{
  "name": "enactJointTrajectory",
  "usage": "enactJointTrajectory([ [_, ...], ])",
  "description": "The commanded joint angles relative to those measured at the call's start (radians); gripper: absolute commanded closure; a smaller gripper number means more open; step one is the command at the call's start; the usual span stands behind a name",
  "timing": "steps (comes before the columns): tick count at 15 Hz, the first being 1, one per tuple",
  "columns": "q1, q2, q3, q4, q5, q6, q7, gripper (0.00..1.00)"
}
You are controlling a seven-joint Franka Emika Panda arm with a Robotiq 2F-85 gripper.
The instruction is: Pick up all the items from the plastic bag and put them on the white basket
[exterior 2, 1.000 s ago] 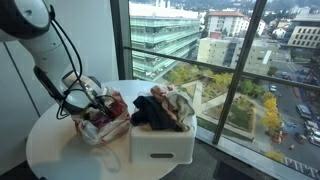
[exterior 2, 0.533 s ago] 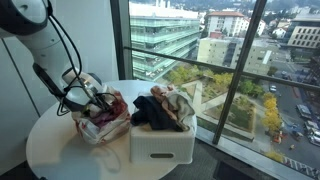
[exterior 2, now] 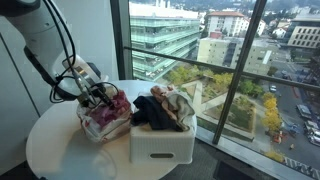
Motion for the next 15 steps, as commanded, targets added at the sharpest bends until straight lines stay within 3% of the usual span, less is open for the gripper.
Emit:
enactJointTrajectory([
  [1, -0.156, -0.101, 0.212, -0.066, 0.218, -0.159, -0.274, 0.89],
  [2, -0.159, -0.120, 0.228, -0.051, 0.290, -0.232, -0.347, 0.89],
  [4, -0.097, -0.164, 0.182, -0.022, 0.383, -0.344, -0.436, 0.89],
  [9, -0.033, -0.284, 0.136, 0.066, 0.352, -0.574, -0.486, 0.89],
  [15, -0.048, -0.363, 0.100, 0.178, 0.092, -0.687, -0.366, 0.89],
])
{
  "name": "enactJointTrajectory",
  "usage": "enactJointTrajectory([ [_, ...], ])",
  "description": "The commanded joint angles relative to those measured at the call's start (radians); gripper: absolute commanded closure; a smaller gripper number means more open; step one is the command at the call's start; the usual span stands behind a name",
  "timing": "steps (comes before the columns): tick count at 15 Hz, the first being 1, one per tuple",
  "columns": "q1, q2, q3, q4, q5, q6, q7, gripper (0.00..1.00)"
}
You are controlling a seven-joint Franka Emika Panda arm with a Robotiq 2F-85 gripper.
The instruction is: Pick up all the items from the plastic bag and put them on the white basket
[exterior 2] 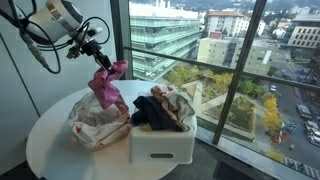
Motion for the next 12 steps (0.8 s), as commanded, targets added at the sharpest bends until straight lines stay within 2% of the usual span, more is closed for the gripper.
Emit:
enactJointTrajectory([
  [1, -0.024, -0.025, -0.032, 0.064, -0.156, -0.030, 0.084, 0.89],
  [5, -0.092, -0.012, -0.080, 0.091, -0.318, -0.023, 0.209, 0.89],
  [8, -0.149, 0.003, -0.113, 0.048, -0.414, -0.046, 0.328, 0.89],
  [11, -0.213, 0.021, -0.112, -0.037, -0.364, 0.014, 0.363, 0.87],
  [12, -0.227, 0.021, -0.106, -0.066, -0.353, 0.052, 0.380, 0.62],
])
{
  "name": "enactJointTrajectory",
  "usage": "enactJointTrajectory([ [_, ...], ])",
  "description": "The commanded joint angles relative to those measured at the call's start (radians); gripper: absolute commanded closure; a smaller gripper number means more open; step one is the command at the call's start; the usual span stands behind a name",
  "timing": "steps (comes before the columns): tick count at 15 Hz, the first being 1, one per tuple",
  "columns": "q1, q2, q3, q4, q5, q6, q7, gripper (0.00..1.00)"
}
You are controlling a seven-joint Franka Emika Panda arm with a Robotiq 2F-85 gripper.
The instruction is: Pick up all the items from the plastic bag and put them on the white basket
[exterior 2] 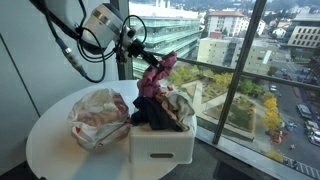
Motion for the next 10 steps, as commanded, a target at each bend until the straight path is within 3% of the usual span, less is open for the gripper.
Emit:
enactJointTrajectory([
  [1, -0.043, 0.000, 0.015, -0.089, 0.031, 0.096, 0.070, 0.62],
  [2, -0.049, -0.005, 0.017, -0.108, 0.043, 0.122, 0.080, 0.59],
  [5, -0.044, -0.058, 0.026, -0.142, 0.092, 0.139, 0.068, 0.35],
  [10, -0.016, -0.190, 0.075, -0.149, 0.208, 0.028, -0.014, 0.00],
])
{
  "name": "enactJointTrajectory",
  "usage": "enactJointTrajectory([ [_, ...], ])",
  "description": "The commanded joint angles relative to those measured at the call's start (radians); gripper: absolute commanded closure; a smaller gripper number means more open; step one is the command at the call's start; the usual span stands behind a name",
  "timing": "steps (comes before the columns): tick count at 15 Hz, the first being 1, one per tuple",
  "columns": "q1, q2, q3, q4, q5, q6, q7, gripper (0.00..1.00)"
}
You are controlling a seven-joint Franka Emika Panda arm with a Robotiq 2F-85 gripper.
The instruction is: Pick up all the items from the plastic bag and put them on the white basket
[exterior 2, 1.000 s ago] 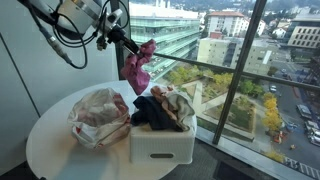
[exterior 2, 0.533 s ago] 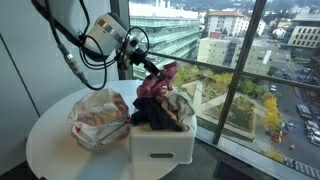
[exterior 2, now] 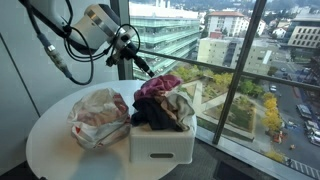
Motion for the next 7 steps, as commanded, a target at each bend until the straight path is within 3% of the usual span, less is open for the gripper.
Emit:
enactJointTrajectory([
  [1, 0.019, -0.135, 0.043, -0.033, 0.132, -0.110, -0.110, 0.00],
  [3, 0.026, -0.178, 0.063, -0.023, 0.215, -0.185, -0.172, 0.00],
  [7, 0.019, -0.253, 0.077, -0.027, 0.364, -0.223, -0.275, 0.00],
])
